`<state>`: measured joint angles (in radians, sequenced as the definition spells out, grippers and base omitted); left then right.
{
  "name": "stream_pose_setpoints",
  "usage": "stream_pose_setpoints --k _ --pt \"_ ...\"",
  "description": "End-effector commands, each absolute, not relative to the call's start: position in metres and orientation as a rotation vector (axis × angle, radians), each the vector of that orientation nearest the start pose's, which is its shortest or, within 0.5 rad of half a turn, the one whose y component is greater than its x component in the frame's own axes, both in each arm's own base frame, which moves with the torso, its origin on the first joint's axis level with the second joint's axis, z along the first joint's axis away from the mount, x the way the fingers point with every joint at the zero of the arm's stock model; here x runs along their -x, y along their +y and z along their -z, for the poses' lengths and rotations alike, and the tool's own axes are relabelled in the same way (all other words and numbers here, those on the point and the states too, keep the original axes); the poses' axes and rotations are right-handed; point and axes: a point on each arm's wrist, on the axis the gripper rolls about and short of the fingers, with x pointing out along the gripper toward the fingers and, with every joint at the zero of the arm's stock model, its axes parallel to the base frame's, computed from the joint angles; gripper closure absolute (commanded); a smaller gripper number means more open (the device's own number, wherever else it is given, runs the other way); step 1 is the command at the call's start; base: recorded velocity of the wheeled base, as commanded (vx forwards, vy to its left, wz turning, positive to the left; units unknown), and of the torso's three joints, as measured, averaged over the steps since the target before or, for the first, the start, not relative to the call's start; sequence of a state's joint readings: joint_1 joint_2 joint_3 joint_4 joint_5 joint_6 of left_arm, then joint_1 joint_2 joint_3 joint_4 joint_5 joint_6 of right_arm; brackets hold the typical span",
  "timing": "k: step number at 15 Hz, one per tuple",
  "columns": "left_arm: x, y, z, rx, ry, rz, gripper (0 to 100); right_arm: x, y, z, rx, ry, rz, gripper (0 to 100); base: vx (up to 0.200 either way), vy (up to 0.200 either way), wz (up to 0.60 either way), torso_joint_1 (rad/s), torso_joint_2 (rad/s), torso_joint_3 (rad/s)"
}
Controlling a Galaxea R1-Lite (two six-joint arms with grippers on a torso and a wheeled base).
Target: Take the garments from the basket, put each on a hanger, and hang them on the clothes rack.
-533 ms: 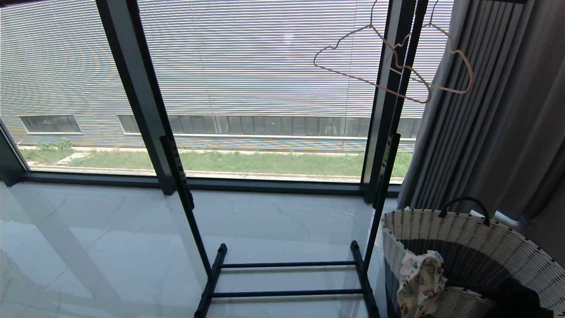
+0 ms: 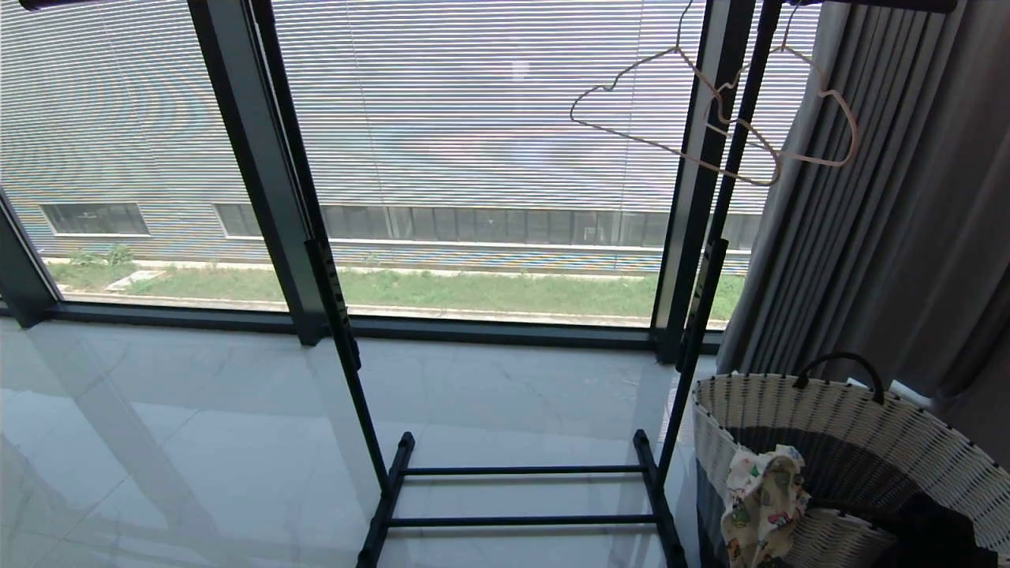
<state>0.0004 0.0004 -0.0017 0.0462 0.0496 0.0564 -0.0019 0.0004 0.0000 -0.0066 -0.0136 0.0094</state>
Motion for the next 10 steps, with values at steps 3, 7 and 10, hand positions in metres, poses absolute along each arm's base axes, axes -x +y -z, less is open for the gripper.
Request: stream_pose_setpoints --k 3,7,10 --pt "0.023 0.0011 -0.0712 -0.059 0.046 -0.049 0 0.0228 -0.0003 -0.0763 -0.009 -0.008 0.015 0 0.0 -0.2 0.0 0.006 0.0 0.002" --pt "0.023 0.0011 -0.0712 -0.055 0.046 -0.051 0 0.0228 -0.0003 -0.0763 -0.009 -0.008 0.015 0 0.0 -0.15 0.0 0.002 0.0 0.002" --pt "0.023 0.0011 -0.0712 -0.05 0.046 -0.051 0 0.0228 -0.0002 -0.0763 -0.006 -0.008 0.014 0 0.0 0.0 0.0 0.0 0.0 0.0"
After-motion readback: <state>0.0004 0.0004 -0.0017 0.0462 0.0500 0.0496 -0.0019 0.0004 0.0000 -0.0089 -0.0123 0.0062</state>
